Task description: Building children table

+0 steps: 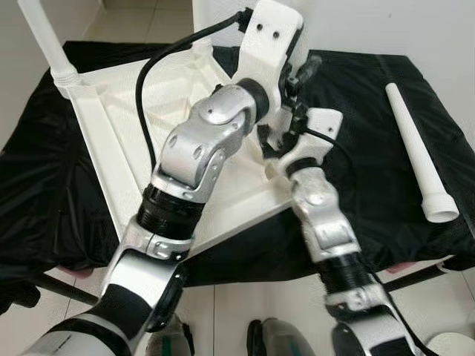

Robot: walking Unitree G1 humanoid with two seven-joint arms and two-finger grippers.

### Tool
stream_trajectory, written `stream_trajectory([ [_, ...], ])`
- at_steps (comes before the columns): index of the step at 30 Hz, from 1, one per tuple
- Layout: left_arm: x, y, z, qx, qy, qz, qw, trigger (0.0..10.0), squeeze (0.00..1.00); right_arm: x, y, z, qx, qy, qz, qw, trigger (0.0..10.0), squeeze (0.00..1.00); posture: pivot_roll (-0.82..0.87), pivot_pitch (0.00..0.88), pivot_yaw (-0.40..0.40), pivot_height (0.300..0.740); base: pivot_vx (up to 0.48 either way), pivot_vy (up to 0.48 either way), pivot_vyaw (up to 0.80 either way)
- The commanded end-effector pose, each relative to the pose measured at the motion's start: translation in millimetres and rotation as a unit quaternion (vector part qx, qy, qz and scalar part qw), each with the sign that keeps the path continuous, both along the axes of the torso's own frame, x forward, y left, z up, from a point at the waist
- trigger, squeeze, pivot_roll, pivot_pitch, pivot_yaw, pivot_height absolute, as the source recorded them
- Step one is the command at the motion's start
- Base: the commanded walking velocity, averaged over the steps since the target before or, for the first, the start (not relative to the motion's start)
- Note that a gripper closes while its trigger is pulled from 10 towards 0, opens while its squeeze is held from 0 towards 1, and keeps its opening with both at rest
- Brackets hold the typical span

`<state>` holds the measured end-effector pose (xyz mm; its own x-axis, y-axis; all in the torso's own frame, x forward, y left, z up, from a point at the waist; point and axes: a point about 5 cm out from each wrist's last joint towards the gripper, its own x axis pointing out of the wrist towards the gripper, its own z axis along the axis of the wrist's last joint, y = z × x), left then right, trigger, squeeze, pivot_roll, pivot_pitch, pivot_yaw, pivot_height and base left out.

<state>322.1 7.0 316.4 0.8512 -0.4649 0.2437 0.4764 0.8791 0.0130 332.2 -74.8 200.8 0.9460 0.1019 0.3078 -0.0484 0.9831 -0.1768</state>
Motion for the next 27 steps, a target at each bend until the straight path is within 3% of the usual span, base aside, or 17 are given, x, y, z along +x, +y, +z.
stream_trajectory([
  [1, 1.2, 3.4, 6, -0.015, -0.008, 0.023, 1.0, 10.0, 0.0, 2.5, -2.5, -3, -0.017, 0.005, -0.028, 0.999, 10.0, 0.0, -0.11, 0.062, -0.032, 0.74, 0.0, 0.0, 0.0],
  [13, -2.7, -2.7, 9, -0.022, -0.013, 0.02, 0.999, 10.0, 0.0, 4.0, 3.7, 1, -0.003, -0.003, -0.062, 0.998, 10.0, 0.0, -0.1, 0.064, -0.041, 0.74, 0.0, 0.0, 0.0],
  [27, -13.6, -15.8, 10, -0.035, -0.002, -0.018, 0.999, 10.0, 0.0, 10.3, 15.5, 5, 0.017, -0.011, -0.027, 0.999, 10.0, 0.0, -0.09, 0.061, -0.039, 0.74, 0.0, 0.0, 0.0],
])
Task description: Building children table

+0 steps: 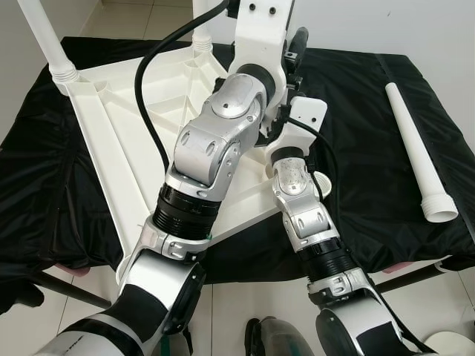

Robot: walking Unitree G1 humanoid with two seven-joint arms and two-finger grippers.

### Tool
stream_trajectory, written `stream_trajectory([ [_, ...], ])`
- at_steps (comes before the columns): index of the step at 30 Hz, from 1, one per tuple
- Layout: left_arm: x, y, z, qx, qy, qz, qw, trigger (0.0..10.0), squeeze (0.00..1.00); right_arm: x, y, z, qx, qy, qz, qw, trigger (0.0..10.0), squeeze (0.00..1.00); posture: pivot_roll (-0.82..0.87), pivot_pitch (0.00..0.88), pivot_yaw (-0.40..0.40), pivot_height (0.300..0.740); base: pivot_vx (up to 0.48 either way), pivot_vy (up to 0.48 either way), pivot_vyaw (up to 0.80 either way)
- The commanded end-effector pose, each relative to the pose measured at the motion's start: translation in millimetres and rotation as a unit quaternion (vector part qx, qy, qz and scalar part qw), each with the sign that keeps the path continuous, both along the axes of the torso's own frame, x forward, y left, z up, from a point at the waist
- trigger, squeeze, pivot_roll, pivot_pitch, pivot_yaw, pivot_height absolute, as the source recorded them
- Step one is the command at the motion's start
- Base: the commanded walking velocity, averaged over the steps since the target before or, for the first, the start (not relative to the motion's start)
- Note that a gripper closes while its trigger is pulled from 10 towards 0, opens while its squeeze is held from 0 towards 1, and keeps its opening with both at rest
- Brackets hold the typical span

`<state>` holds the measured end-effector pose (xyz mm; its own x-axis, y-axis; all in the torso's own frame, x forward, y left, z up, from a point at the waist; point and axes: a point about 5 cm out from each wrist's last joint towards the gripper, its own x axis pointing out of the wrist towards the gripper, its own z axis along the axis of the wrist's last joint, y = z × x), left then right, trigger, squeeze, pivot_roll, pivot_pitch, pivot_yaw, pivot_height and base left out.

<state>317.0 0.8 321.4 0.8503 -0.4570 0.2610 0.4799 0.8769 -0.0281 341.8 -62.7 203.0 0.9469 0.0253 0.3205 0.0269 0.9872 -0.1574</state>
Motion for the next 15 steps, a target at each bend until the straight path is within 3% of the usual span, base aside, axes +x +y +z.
stream_trajectory([
  [1, -8.5, -9.6, 5.1, -0.013, -0.005, -0.016, 1.0, 10.0, 0.0, 0.6, 3.4, 2.6, 0.007, -0.005, 0.01, 1.0, 10.0, 0.0, -0.09, 0.061, -0.039, 0.74, 0.0, 0.0, 0.0],
  [7, -9.6, -11.0, 4.3, -0.014, -0.002, -0.021, 1.0, 10.0, 0.0, 1.1, 3.1, 3.8, 0.014, -0.012, 0.017, 1.0, 9.8, 0.0, -0.09, 0.058, -0.038, 0.74, 0.0, 0.0, 0.0],
  [8, -9.9, -11.5, 4.0, -0.016, 0.0, -0.024, 1.0, 10.0, 0.0, 1.0, 3.3, 6.0, 0.018, -0.021, 0.021, 0.999, 8.7, 0.0, -0.09, 0.057, -0.037, 0.74, 0.0, 0.0, 0.0],
  [9, -9.9, -11.5, 4.0, -0.016, 0.0, -0.024, 1.0, 10.0, 0.0, 1.0, 3.3, 6.0, 0.018, -0.021, 0.021, 0.999, 8.7, 0.0, -0.09, 0.057, -0.037, 0.74, 0.0, 0.0, 0.0],
  [10, -10.0, -12.2, 3.8, -0.016, 0.001, -0.027, 1.0, 10.0, 0.0, 1.1, 3.5, 7.5, 0.023, -0.026, 0.023, 0.999, 7.6, 0.0, -0.09, 0.056, -0.037, 0.74, 0.0, 0.0, 0.0],
  [12, -10.0, -12.2, 3.8, -0.016, 0.001, -0.027, 1.0, 10.0, 0.0, 1.1, 3.5, 7.5, 0.023, -0.026, 0.023, 0.999, 7.6, 0.0, -0.09, 0.056, -0.037, 0.74, 0.0, 0.0, 0.0],
  [13, -10.1, -12.7, 3.7, -0.016, 0.001, -0.029, 0.999, 10.0, 0.0, 1.6, 3.4, 8.3, 0.023, -0.03, 0.023, 0.999, 4.4, 0.0, -0.09, 0.056, -0.036, 0.74, 0.0, 0.0, 0.0],
  [15, -10.1, -12.7, 3.7, -0.016, 0.001, -0.029, 0.999, 10.0, 0.0, 1.6, 3.4, 8.3, 0.023, -0.03, 0.023, 0.999, 4.4, 0.0, -0.09, 0.056, -0.036, 0.74, 0.0, 0.0, 0.0],
])
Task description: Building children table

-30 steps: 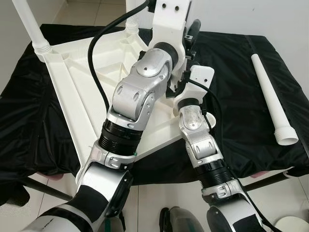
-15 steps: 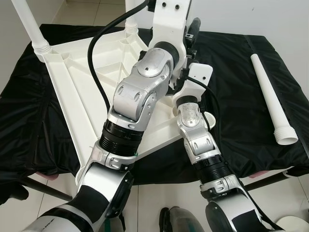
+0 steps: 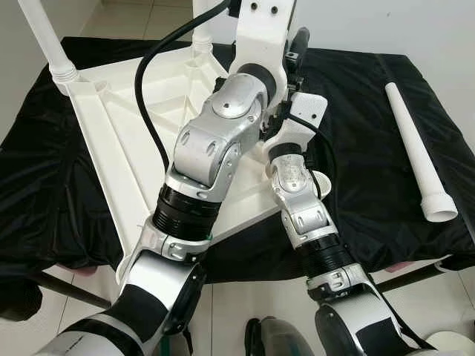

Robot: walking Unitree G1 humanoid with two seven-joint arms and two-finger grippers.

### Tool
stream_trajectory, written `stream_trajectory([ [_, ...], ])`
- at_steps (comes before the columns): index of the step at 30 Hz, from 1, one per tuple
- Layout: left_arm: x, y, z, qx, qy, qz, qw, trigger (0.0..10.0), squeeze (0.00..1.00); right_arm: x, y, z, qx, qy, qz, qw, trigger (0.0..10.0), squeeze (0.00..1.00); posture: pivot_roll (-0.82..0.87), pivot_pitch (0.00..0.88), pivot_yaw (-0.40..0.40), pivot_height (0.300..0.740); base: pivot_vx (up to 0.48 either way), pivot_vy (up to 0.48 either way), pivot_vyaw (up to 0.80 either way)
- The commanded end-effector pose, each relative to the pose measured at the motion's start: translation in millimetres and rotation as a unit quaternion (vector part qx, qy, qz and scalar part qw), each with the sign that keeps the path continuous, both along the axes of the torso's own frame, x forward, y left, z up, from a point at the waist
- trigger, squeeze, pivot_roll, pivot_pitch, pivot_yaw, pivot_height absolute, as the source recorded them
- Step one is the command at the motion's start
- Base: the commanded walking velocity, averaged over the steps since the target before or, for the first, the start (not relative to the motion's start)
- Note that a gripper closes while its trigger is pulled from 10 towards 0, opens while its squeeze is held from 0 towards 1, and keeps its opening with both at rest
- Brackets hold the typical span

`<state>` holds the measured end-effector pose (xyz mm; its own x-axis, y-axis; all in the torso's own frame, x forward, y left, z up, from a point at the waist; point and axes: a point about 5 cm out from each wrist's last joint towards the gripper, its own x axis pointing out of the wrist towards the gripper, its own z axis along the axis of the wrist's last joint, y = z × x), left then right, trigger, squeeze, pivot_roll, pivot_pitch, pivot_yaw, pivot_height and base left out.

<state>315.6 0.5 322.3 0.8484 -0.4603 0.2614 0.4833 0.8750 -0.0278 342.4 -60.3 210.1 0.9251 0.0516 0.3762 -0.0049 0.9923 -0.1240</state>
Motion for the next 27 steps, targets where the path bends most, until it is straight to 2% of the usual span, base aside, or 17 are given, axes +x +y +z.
stream_trajectory([
  [1, -8.8, -12.6, 3, -0.017, 0.002, -0.027, 0.999, 10.0, 0.0, 1.3, 0.5, 1, 0.011, 0.0, 0.002, 1.0, 3.2, 0.0, -0.09, 0.055, -0.035, 0.74, 0.0, 0.0, 0.0],
  [2, -9.0, -12.7, 3, -0.017, 0.002, -0.028, 0.999, 10.0, 0.0, 1.4, 0.1, 1, 0.015, 0.0, 0.002, 1.0, 1.9, 0.0, -0.09, 0.057, -0.034, 0.74, 0.0, 0.0, 0.0],
  [4, -9.0, -12.7, 3, -0.017, 0.002, -0.028, 0.999, 10.0, 0.0, 1.4, 0.1, 1, 0.015, 0.0, 0.002, 1.0, 1.9, 0.0, -0.09, 0.057, -0.034, 0.74, 0.0, 0.0, 0.0],
  [5, -9.2, -12.7, 3, -0.018, 0.002, -0.028, 0.999, 10.0, 0.0, 1.4, -0.1, 1, 0.019, 0.002, 0.004, 1.0, 0.0, 0.0, -0.09, 0.057, -0.034, 0.74, 0.0, 0.0, 0.0],
  [11, -9.5, -11.2, 6, -0.019, -0.001, -0.025, 1.0, 10.0, 0.0, 4.8, -4.2, -5, 0.047, 0.028, -0.005, 0.999, 0.0, 0.0, -0.09, 0.056, -0.038, 0.74, 0.0, 0.0, 0.0],
  [17, -9.6, -10.7, 6, -0.019, -0.002, -0.024, 1.0, 10.0, 0.0, 5.8, -5.8, -6, 0.052, 0.032, -0.01, 0.998, 0.0, 0.0, -0.09, 0.056, -0.038, 0.74, 0.0, 0.0, 0.0],
  [18, -10.2, -10.7, 7, -0.019, -0.006, -0.026, 0.999, 10.0, 0.76, 7.2, -8.4, -7, 0.058, 0.036, -0.019, 0.997, 10.0, 0.0, -0.08, 0.052, -0.041, 0.74, 0.0, 0.0, 0.0],
  [19, -10.2, -10.7, 7, -0.019, -0.006, -0.026, 0.999, 10.0, 0.76, 7.2, -8.4, -7, 0.058, 0.036, -0.019, 0.997, 10.0, 0.0, -0.08, 0.052, -0.041, 0.74, 0.0, 0.0, 0.0],
  [20, -11.7, -12.1, 7, -0.023, -0.009, -0.041, 0.999, 10.0, 1.0, 8.4, -10.5, -7, 0.058, 0.037, -0.027, 0.997, 10.0, 0.0, -0.08, 0.048, -0.04, 0.74, 0.0, 0.0, 0.0],
  [27, -14.4, -13.2, 7, -0.039, -0.01, -0.061, 0.997, 10.0, 1.0, 10.4, -13.9, -7, 0.064, 0.038, -0.037, 0.997, 10.0, 0.0, -0.08, 0.043, -0.038, 0.74, 0.0, 0.0, 0.0],
])
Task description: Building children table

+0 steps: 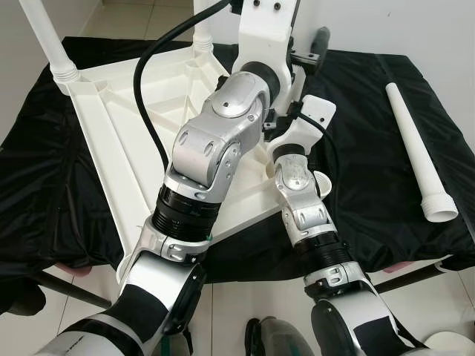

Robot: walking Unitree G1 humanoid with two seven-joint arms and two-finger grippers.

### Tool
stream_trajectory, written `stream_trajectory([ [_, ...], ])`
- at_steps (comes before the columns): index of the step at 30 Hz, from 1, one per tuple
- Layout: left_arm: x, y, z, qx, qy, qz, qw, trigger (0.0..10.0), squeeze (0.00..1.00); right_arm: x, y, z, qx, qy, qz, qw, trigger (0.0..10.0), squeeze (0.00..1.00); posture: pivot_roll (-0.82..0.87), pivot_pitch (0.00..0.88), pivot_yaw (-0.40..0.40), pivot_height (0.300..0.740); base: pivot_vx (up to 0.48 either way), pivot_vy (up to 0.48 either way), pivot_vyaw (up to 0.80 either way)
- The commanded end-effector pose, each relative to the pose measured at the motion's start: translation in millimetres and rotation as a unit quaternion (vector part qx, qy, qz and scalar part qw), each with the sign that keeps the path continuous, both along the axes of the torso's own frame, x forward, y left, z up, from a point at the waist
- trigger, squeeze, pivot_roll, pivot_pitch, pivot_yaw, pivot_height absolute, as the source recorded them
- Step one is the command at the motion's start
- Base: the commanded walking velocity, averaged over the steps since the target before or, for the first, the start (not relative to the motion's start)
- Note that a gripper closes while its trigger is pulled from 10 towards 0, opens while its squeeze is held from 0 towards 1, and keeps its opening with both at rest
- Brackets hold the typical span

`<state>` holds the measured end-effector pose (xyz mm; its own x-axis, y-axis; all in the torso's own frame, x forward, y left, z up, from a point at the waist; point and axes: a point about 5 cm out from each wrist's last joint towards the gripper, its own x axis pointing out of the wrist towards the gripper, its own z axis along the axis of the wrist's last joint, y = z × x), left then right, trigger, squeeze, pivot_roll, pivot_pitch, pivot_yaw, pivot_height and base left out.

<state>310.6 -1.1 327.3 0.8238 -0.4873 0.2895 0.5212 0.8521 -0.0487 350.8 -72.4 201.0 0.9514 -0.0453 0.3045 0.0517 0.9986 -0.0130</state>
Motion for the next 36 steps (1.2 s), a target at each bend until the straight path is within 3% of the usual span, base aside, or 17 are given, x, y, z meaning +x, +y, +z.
stream_trajectory([
  [1, -13.8, -14.7, 2, -0.028, -0.004, -0.062, 0.998, 10.0, 1.0, 3.3, -4.8, 2, 0.009, 0.004, -0.014, 1.0, 10.0, 0.0, -0.08, 0.039, -0.038, 0.74, 0.0, 0.0, 0.0],
  [11, -24.8, -23.8, 0, -0.034, 0.004, -0.125, 0.992, 10.0, 1.0, 8.5, -24.8, 1, 0.015, 0.014, -0.061, 0.998, 10.0, 0.0, -0.08, 0.023, -0.034, 0.74, 0.0, 0.0, 0.0],
  [12, -26.9, -24.9, -1, -0.033, 0.007, -0.137, 0.99, 10.0, 0.0, 9.7, -30.4, 2, 0.016, 0.015, -0.07, 0.997, 10.0, 0.0, -0.08, 0.018, -0.033, 0.74, 0.0, 0.0, 0.0],
  [13, -26.9, -24.9, -1, -0.033, 0.007, -0.137, 0.99, 10.0, 0.0, 9.7, -30.4, 2, 0.016, 0.015, -0.07, 0.997, 10.0, 0.0, -0.08, 0.018, -0.033, 0.74, 0.0, 0.0, 0.0],
  [15, -29.5, -23.3, -9, -0.017, 0.012, -0.159, 0.987, 10.0, 0.0, 10.8, -46.5, 2, 0.007, 0.018, -0.091, 0.996, 10.0, 0.0, -0.08, 0.014, -0.024, 0.74, 0.0, 0.0, 0.0],
  [19, -27.6, -19.5, -15, -0.009, 0.018, -0.158, 0.987, 10.0, 0.0, 9.5, -52.2, 2, 0.004, 0.017, -0.089, 0.996, 10.0, 0.0, -0.09, 0.018, -0.022, 0.74, 0.0, 0.0, 0.0],
  [22, -21.3, -8.8, -26, 0.002, 0.028, -0.139, 0.99, 10.0, 0.0, 4.3, -56.7, 1, 0.002, 0.011, -0.067, 0.998, 10.0, 0.0, -0.09, 0.022, -0.02, 0.74, 0.0, 0.0, 0.0],
  [26, -8.6, 14.2, -47, 0.035, 0.041, -0.073, 0.996, 10.0, 0.0, -10.2, -58.5, 2, -0.016, -0.017, -0.021, 1.0, 10.0, 0.0, -0.09, 0.037, -0.018, 0.74, 0.0, 0.0, 0.0],
  [36, -4.3, 31.6, -69, 0.066, 0.048, -0.017, 0.997, 10.0, 0.0, -21.3, -63.0, -2, -0.017, -0.023, 0.003, 1.0, 10.0, 0.0, -0.1, 0.049, -0.014, 0.74, 0.0, 0.0, 0.0],
])
